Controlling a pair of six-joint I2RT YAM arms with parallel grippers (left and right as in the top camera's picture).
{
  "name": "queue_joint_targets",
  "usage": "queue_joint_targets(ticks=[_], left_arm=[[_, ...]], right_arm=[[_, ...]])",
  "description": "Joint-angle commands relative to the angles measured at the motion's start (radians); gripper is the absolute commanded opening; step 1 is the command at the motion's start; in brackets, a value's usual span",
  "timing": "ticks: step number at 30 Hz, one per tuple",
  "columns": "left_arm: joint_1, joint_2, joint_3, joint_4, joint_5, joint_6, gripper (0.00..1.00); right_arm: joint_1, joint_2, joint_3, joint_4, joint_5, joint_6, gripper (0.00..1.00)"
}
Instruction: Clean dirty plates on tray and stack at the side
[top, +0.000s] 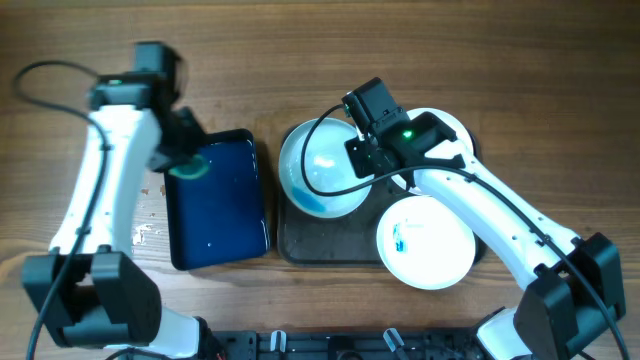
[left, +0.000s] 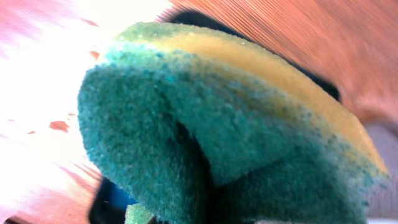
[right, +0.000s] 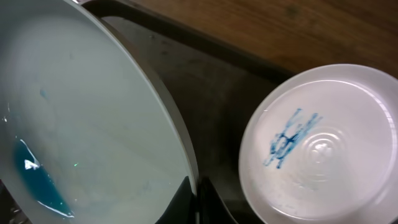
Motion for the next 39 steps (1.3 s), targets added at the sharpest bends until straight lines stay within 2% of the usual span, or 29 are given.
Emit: queue_joint_targets(ticks=[1,7,15,22,30,34,39], left_arm=[[0.141,-0.024,0.040,-0.014,0.039,0.040,0.04],[0.256,-0.024,0.040,-0.021,0.051,0.062,0.04],[0.257,-0.024,0.040,-0.004,0.055,0.066,0.04],[0.293,-0.024,0.040,0.027,0.055,0.066,0.04],[0.489,-0.024,0.040,0.033,0.097,0.066,0.04],[0.552,-0.024,0.040,0.029,0.153,0.067,0.04],[0.554,-0.024,0.040,0.029,0.153,0.074,0.04]], right_arm=[[0.002,-0.025,0.091,-0.014,-0.127,0.022,0.04],[0.042,0.029,0.276,-0.056,-0.132,0.013,0.04],[0.188,0.230,0.475,-0.089,-0.076,-0.019,0.04],[0.372,0.277,0.508,-0.056,0.244,-0.064,0.04],[0.481,0.277,0.508,-0.016,0.505,-0.120,0.04],[0.534,0.277,0.508,0.049,0.635,-0.203,0.04],[0.610,0.277,0.508,0.186,0.787,-0.355,0.04]])
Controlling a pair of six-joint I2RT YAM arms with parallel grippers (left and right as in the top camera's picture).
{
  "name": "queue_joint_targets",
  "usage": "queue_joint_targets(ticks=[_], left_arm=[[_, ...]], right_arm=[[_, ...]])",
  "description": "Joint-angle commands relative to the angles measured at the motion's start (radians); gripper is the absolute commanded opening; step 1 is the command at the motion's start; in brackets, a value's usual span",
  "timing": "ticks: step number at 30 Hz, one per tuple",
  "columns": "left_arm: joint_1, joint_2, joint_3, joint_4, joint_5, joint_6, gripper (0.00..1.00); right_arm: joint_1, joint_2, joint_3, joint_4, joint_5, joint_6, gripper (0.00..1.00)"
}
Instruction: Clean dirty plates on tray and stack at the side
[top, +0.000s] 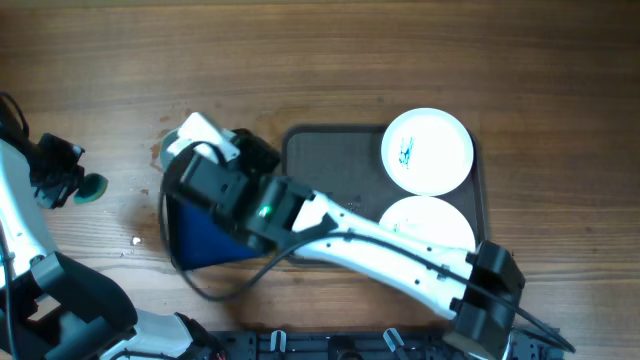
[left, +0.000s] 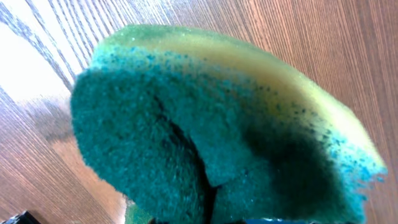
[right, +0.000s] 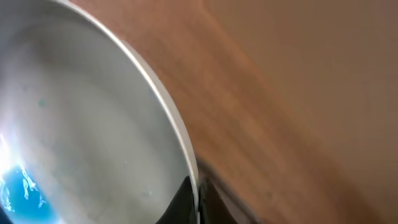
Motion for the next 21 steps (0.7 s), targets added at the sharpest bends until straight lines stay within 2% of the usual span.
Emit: queue_joint_targets(ticks=[1,7,12,16,21], left_arm=[[0.000,-0.024,0.023,0.001,0.027,0.023,0.04],[0.000,-0.024,0.023,0.009,0.046,0.023,0.04],[0.000,-0.024,0.023,0.011,0.053,0.023,0.04],[0.000,-0.024,0.023,0.011,0.053,0.023,0.04],[0.000,-0.024,0.023,0.009,0.054,0.023,0.04]], right_arm=[[0.055,0.003,0.028,0.071,0.175,-0.145,0.04],[0.093,0.003,0.027,0.169,0.283,-0.267,0.04],[0.116,0.003,0.026,0.275,0.365,-0.441,0.04],[0.138,0.003,0.026,0.343,0.370,-0.569,0.04],[0.164,0.003,0.026,0.372,0.370,-0.644,0.04]])
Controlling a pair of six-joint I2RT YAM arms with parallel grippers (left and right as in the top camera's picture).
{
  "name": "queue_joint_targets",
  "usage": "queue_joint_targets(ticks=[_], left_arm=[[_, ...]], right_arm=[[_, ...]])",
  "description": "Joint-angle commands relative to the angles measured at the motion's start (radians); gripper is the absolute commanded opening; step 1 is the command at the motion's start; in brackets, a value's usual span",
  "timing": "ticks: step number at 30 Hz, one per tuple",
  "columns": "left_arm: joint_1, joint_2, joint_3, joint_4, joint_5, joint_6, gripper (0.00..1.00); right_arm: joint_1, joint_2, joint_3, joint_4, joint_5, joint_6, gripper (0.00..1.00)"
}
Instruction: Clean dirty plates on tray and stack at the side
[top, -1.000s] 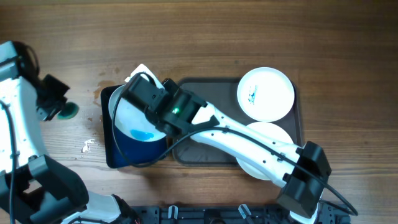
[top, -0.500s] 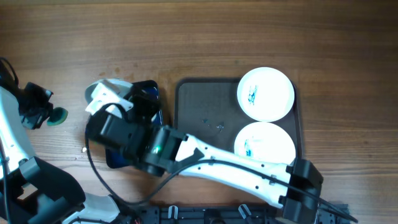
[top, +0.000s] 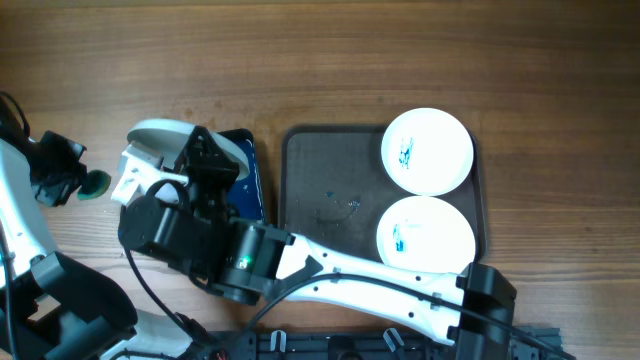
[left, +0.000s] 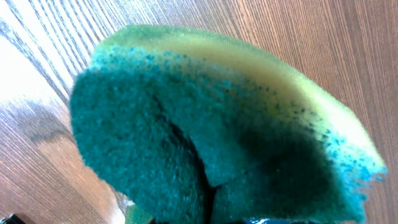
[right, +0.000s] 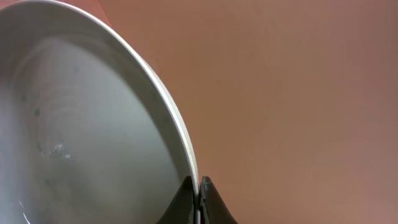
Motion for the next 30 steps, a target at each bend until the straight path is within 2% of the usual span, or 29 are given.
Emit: queue_joint_targets(ticks=[1,14,16,19,21,22,23,27,30], left_arm=[[0.000,-0.024,0.023,0.004,0.020,0.016,0.04],[0.000,-0.024,0.023,0.003,0.024,0.016,0.04],[0.000,-0.024,0.023,0.000,0.035,0.017,0.04],[0.000,-0.024,0.023,-0.002,0.039,0.017,0.04],[0.000,-0.024,0.023,-0.002,0.048,0.024,0.04],[0.000,-0.024,0.023,-0.002,0.050,0.024,0.04],[0.000,-0.024,0.023,-0.001,0.050,0.024,0.04],[0.000,-0.024,0.023,-0.001,0.050,0.024,0.04],[0.000,-0.024,0.023,-0.001,0.050,0.024,0.04]], right_arm=[[0.018,0.003,0.023,0.013,0.032,-0.079,0.04],[0.018,0.003,0.023,0.010,0.035,-0.031,0.04],[0.012,0.002,0.023,-0.023,0.025,0.061,0.04],[-0.004,0.002,0.023,-0.175,-0.175,0.284,0.04],[-0.014,0.003,0.022,-0.215,-0.092,0.348,0.04],[-0.031,0.004,0.014,-0.172,0.106,0.332,0.04],[-0.050,0.004,0.013,-0.129,0.196,0.257,0.04],[-0.064,0.002,0.014,-0.080,0.142,0.166,0.04],[-0.059,0.002,0.013,-0.069,0.127,0.200,0.04]])
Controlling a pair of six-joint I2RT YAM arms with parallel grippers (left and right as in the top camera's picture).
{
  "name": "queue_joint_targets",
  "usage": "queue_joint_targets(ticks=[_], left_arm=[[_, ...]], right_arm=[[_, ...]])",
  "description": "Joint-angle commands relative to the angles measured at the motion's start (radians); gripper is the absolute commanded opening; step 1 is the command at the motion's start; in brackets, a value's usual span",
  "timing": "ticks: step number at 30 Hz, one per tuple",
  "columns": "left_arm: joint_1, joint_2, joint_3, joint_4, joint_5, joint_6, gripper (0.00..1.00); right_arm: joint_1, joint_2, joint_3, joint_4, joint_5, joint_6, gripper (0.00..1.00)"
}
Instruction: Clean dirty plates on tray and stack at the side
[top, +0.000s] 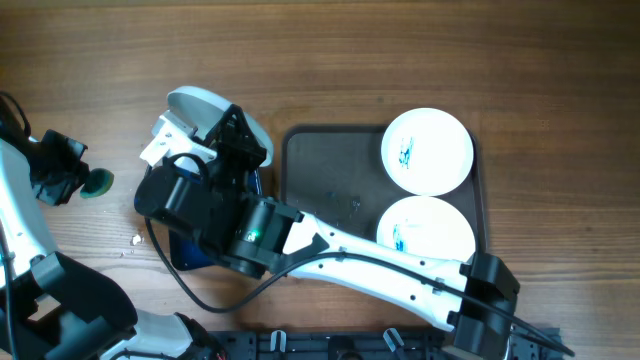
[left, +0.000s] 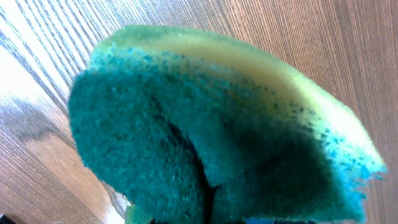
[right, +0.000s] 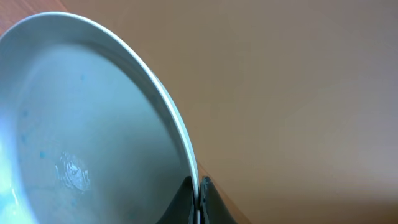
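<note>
My right gripper (right: 198, 202) is shut on the rim of a white plate (right: 93, 124), which is tilted and held high over the table's left side. Overhead, that plate (top: 195, 105) shows above the raised right gripper (top: 222, 135). Faint blue specks and a wet smear remain on its face. Two white plates with blue marks, one behind (top: 427, 150) and one in front (top: 425, 240), lie on the dark tray (top: 330, 200). At the far left my left gripper (top: 62, 180) is shut on a green and yellow sponge (left: 217, 124), which fills the left wrist view.
A dark blue basin (top: 188, 255) lies left of the tray, mostly hidden under my right arm. The right arm stretches across the front of the table from bottom right to the left. Small white specks (top: 135, 240) lie on the wood near the basin.
My right gripper, with the plate in it, has shifted a little to the right and toward the far side. The left gripper and sponge have stayed put.
My right gripper first held a plate with a blue puddle over the tray's left part, while the sponge hung over the blue basin. Then the plate was above the basin and the sponge at the far left. Later the plate was tilted and high up, its blue mostly gone.
</note>
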Motion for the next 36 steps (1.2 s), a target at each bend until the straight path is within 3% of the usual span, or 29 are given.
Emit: queue_joint_targets(ticks=[1,3,6,9,10,11,13,16,20,26,31,36], left_arm=[[0.000,-0.024,0.023,0.000,0.016,0.020,0.04],[0.000,-0.024,0.023,0.001,0.016,0.020,0.04],[0.000,-0.024,0.023,-0.003,0.016,0.020,0.04],[0.000,-0.024,0.023,-0.005,0.016,0.020,0.04],[0.000,-0.024,0.023,-0.007,0.016,0.020,0.04],[0.000,-0.024,0.023,-0.008,0.016,0.020,0.04],[0.000,-0.024,0.023,-0.008,0.016,0.020,0.04],[-0.003,-0.024,0.023,-0.010,0.016,0.020,0.04],[-0.043,-0.024,0.023,0.005,0.015,0.028,0.04],[-0.214,-0.024,0.023,0.024,0.015,0.027,0.04],[-0.424,-0.024,0.023,0.034,-0.050,0.031,0.04],[-0.589,-0.011,0.023,0.042,-0.094,0.031,0.04]], right_arm=[[0.019,-0.006,0.011,-0.023,-0.078,0.039,0.04],[0.048,-0.007,0.011,-0.083,-0.130,0.053,0.04],[0.030,-0.005,0.011,-0.141,-0.115,0.244,0.04],[0.011,0.006,0.010,-0.143,0.098,0.240,0.04],[0.000,0.005,0.010,-0.148,0.071,0.237,0.04],[-0.006,-0.006,0.011,-0.203,-0.110,0.212,0.04],[-0.021,-0.017,0.011,-0.296,-0.395,0.335,0.04],[-0.087,-0.020,0.013,-0.393,-0.616,0.605,0.04],[-0.223,-0.051,0.020,-0.492,-0.858,0.747,0.04],[-0.555,-0.198,0.026,-0.631,-0.935,0.896,0.04],[-0.971,-0.230,0.010,-0.749,-1.107,0.892,0.04],[-1.319,-0.228,-0.108,-0.740,-1.196,0.900,0.04]])
